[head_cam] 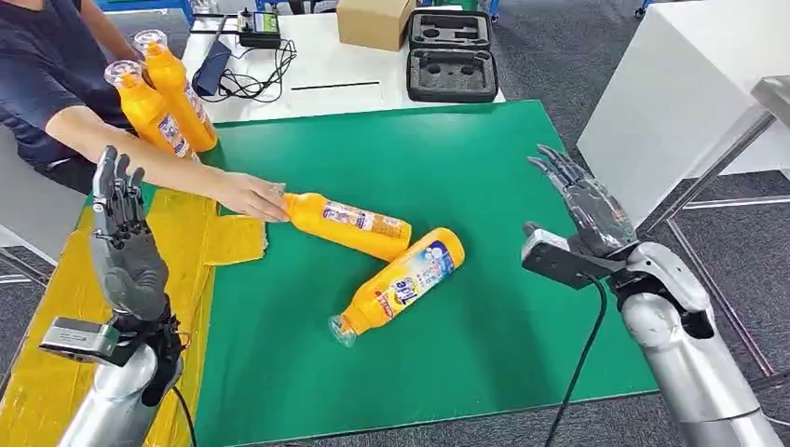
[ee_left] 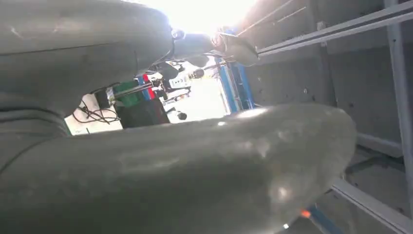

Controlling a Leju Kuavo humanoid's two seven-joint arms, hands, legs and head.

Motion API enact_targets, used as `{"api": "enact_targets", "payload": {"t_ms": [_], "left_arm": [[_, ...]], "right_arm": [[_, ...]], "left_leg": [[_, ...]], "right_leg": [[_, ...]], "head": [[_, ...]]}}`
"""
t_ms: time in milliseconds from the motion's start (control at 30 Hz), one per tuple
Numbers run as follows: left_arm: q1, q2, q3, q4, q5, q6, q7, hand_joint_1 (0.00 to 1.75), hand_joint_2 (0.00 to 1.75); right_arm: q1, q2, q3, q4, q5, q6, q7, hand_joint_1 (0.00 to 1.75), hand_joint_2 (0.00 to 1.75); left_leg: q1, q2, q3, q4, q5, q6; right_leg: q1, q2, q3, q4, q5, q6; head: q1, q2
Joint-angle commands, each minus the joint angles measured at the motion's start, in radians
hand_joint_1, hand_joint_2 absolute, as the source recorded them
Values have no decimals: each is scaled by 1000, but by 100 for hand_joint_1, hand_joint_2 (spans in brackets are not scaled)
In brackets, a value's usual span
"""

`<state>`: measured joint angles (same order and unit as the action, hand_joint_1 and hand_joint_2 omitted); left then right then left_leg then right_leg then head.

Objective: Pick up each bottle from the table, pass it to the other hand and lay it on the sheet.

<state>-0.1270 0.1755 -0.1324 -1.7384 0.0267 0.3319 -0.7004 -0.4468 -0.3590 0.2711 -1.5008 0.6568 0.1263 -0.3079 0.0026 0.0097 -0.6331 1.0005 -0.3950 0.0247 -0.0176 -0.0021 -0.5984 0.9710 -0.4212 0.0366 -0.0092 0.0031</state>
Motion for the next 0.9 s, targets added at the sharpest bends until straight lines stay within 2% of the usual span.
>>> {"api": "enact_targets", "payload": {"t_ms": [33, 133, 167, 200, 267, 367, 500, 633, 900], "left_arm": [[-99, -28, 4, 130, 19, -19, 2, 0, 0], [-115, -44, 0, 150, 24, -40, 2, 0, 0], [-111, -46, 1, 147, 20, -39, 2, 0, 0], [-105, -50, 3, 146, 19, -40, 2, 0, 0], [-98, -49, 4, 146, 20, -43, 2, 0, 0], [-79, -48, 5, 147, 14, -40, 2, 0, 0], [-120, -55, 2, 177, 26, -56, 2, 0, 0], [-127, -45, -9, 183, 24, -42, 2, 0, 0], [-127, -45, -9, 183, 24, -42, 2, 0, 0]], "right_arm": [[-275, -6, 179, 333, 24, 39, -20, 0, 0], [-399, -22, 289, 469, 24, 156, -85, 0, 0], [-423, -18, 318, 498, 33, 170, -90, 0, 175], [-456, 2, 361, 543, 38, 185, -104, 0, 175], [-458, 27, 378, 558, 38, 188, -106, 0, 175], [-426, 65, 422, 586, 26, 173, -133, 0, 175], [-411, 102, 476, 586, 27, 145, -120, 0, 175], [-381, 85, 505, 513, -23, 142, -95, 0, 175], [-381, 85, 505, 513, -23, 142, -95, 0, 175]], "left_leg": [[0, 2, 5, 1, -2, -1], [0, 3, 4, 1, -1, -1], [-1, 2, 2, 1, -1, 0], [0, 3, 4, 1, -2, -1], [0, 2, 3, 0, -1, 0], [0, 2, 4, -1, 0, 0], [1, 2, 7, 0, -2, -1], [0, 0, 3, 0, 0, 0], [1, -1, 5, 1, -1, -1]], "right_leg": [[0, 2, 4, 1, -1, -2], [-1, 4, 3, 1, 0, -1], [-1, 3, 1, 1, 0, -1], [0, 4, 3, 1, 0, -1], [-1, 3, 2, 0, 1, -1], [0, 3, 4, -1, 0, -1], [1, 3, 6, -1, -1, -2], [1, 0, 3, 0, 0, -1], [0, 0, 5, 0, -1, -1]], "head": [[0, 0], [0, 0], [0, 0], [0, 0], [0, 0], [0, 0], [0, 0], [0, 0], [0, 0]]}}
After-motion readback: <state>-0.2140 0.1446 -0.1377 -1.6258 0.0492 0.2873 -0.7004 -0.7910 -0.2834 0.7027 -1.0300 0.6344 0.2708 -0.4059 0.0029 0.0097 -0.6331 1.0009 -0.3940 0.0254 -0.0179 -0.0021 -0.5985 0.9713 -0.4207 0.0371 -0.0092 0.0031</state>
